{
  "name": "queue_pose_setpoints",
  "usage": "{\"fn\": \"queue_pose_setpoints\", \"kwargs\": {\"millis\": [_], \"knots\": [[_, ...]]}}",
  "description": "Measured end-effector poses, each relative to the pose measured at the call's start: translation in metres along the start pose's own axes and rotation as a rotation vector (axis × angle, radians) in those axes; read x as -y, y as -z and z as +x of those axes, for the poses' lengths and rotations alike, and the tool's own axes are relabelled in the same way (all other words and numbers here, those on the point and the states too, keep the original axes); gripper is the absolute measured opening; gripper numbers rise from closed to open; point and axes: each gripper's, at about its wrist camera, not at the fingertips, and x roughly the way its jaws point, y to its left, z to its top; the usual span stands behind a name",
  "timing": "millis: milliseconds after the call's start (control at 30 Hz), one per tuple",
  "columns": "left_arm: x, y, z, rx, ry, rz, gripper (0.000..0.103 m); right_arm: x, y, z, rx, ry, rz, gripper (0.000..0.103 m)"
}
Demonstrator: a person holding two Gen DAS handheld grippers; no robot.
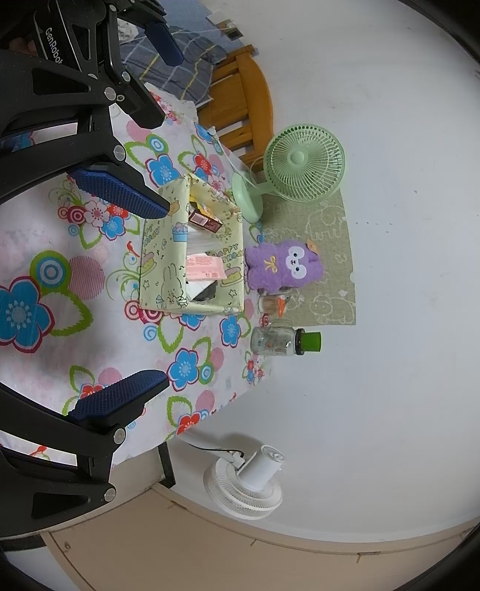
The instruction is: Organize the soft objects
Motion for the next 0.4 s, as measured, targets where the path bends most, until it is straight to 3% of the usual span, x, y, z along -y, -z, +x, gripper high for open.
{"fn": "queue_pose_setpoints", "kwargs": {"millis": [400], "knots": [[0.0056,-0.0023,0.0005,0.000,0.002,-0.008,0.103,0.0002,-0.0008,-0.0038,0.008,0.005,0.001,0.086]]}}
